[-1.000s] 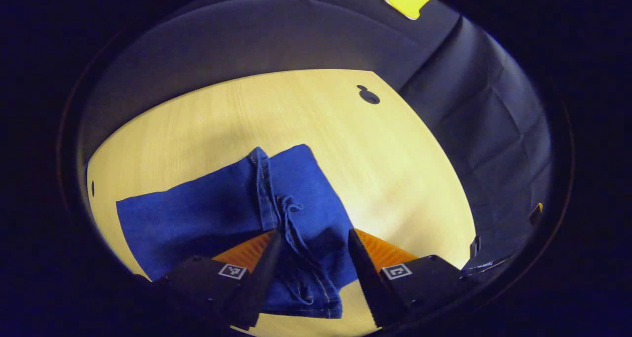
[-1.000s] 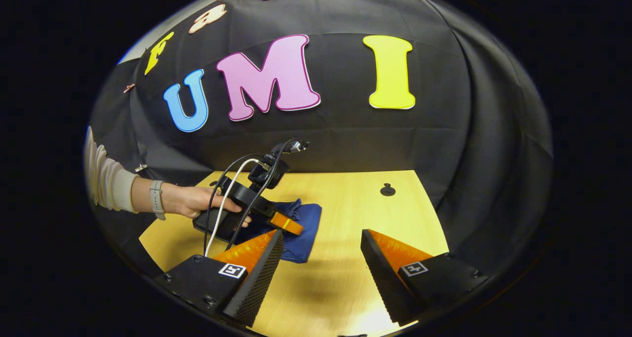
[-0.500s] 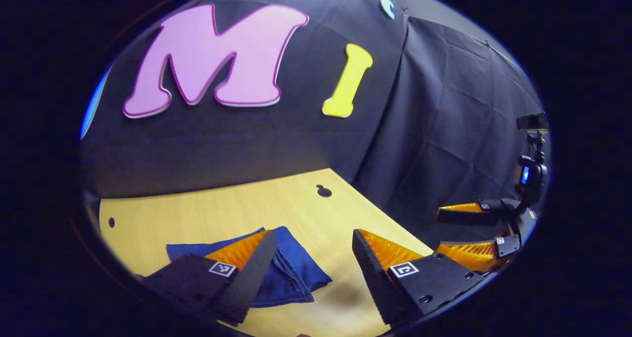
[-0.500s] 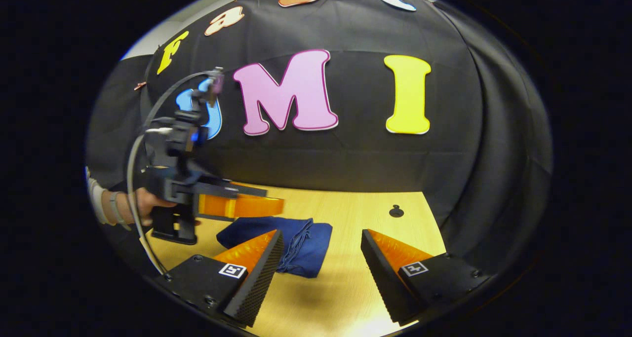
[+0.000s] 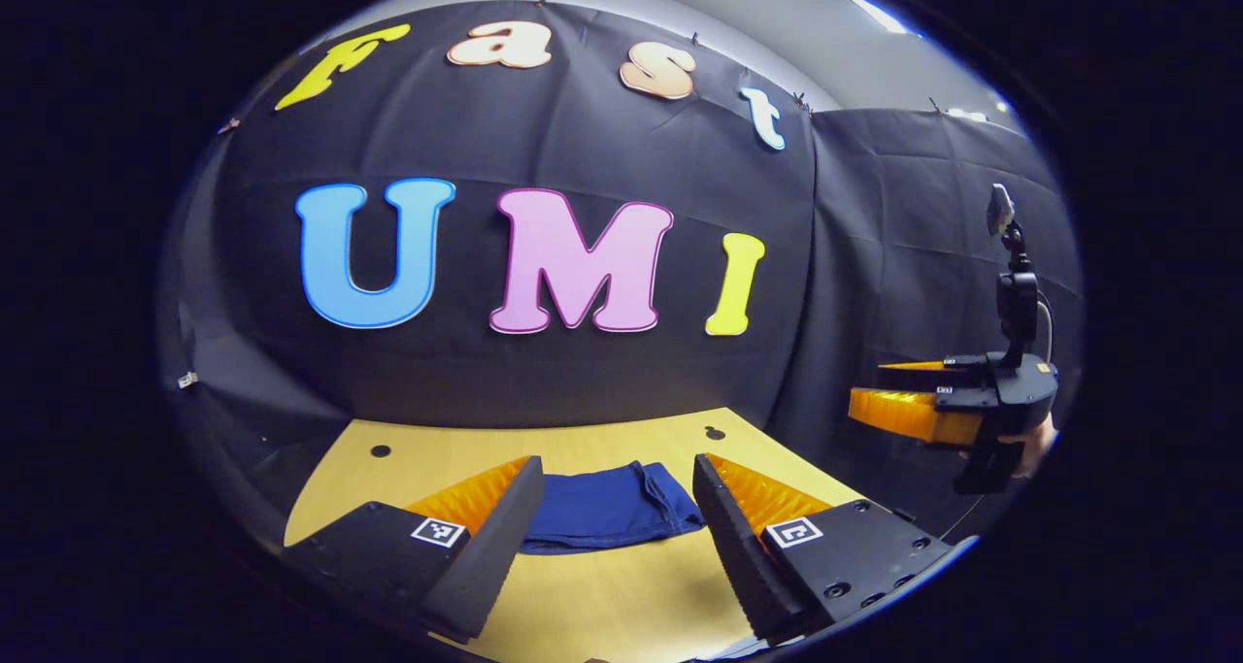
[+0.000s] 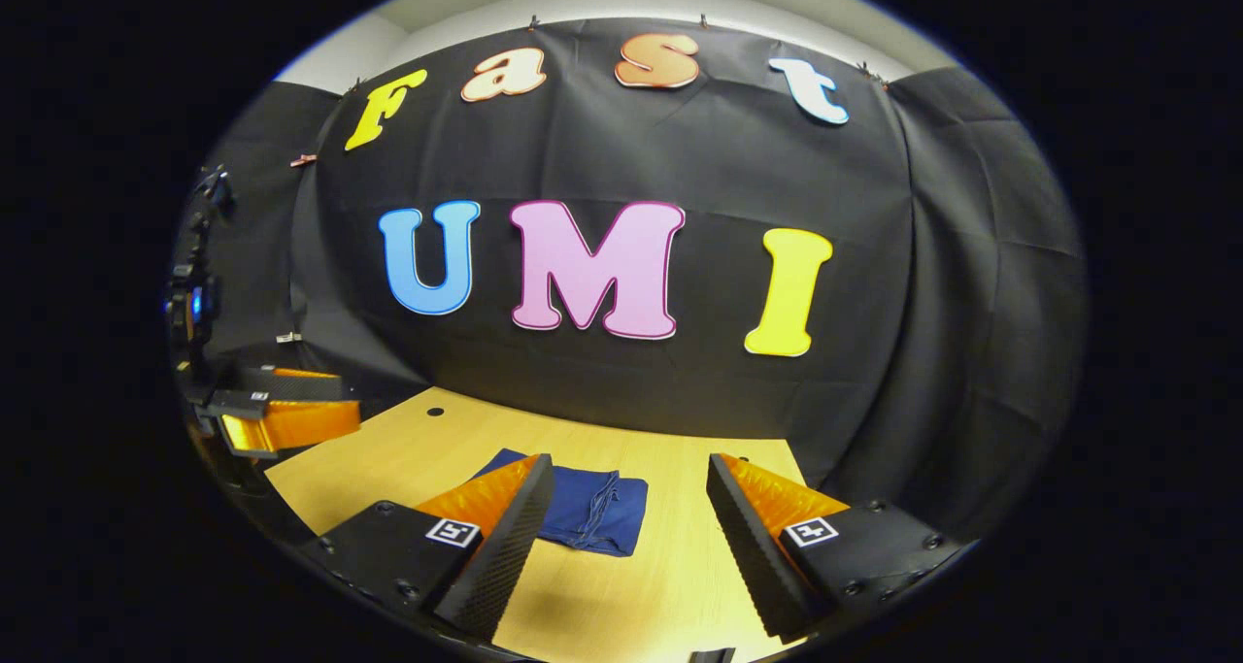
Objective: Grasp the waist and the cuffs of the jeans and fold them to make the two legs overlap; first hold the waist and fold one-third of the jeans toward the cuffs, then hold the cuffs and fold the remaining one-third in the same direction to finish folding.
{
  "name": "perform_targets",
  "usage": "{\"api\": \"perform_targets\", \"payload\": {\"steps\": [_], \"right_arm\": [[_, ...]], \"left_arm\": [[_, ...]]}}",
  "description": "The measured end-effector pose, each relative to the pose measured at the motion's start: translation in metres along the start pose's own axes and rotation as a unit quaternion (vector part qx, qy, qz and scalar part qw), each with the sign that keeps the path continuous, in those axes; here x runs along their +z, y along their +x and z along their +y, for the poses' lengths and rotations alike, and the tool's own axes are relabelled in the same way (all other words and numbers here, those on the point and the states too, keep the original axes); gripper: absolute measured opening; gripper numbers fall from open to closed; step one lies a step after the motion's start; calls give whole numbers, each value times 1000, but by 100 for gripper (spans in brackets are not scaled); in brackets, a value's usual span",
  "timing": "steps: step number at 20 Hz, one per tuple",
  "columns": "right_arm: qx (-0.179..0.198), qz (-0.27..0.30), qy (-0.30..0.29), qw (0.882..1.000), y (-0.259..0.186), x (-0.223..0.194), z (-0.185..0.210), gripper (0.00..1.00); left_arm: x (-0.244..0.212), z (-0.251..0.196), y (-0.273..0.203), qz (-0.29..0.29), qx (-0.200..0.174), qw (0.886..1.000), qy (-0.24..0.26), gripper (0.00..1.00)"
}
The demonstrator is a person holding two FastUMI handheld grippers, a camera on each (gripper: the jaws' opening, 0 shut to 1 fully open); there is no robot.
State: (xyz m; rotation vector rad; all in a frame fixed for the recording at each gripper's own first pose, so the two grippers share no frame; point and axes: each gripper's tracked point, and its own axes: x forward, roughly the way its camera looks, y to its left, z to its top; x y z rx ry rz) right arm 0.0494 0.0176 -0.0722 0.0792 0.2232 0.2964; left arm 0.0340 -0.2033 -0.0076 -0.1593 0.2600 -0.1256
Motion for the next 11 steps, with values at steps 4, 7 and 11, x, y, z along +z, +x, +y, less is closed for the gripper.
{"api": "perform_targets", "payload": {"steps": [4, 7, 11], "right_arm": [[-8, -20, 2, 1000, -49, 10, 30, 97], [-14, -43, 5, 999, -75, 26, 36, 97], [-22, -70, 2, 997, -93, 41, 28, 97]], "left_arm": [[8, 16, -77, -35, 40, 999, -6, 96], [9, 15, -107, -50, 61, 997, 12, 96], [12, 15, -126, -56, 74, 996, -2, 96]]}}
